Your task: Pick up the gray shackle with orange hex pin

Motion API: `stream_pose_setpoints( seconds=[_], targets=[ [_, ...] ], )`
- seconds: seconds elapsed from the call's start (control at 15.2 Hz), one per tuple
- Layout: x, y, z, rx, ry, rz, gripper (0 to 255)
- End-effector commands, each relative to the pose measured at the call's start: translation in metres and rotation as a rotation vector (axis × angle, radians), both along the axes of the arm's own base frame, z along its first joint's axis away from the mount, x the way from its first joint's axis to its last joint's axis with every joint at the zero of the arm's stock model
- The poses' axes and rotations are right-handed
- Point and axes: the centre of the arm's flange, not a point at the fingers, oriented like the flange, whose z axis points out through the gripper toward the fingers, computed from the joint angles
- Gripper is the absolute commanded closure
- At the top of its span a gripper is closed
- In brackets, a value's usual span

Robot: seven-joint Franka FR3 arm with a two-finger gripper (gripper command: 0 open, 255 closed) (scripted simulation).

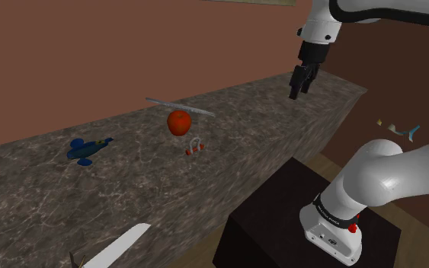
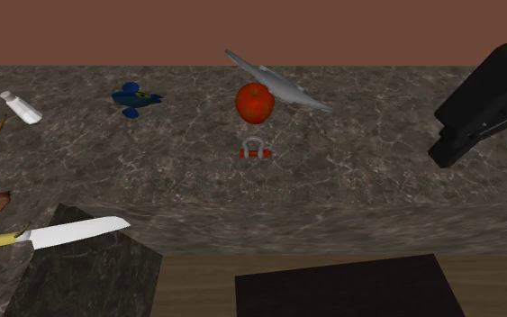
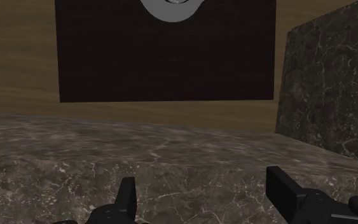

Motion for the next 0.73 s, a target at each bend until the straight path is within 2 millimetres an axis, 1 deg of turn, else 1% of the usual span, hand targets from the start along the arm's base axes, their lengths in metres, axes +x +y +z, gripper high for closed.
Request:
stream_pose_setpoints(
  seconds=[0.0,0.66],
  targets=[
    [0.000,0.000,0.000,0.000,0.000,0.000,0],
    [0.047,0.072,-0.091,-0.049,-0.140,-0.020,0]
  ],
)
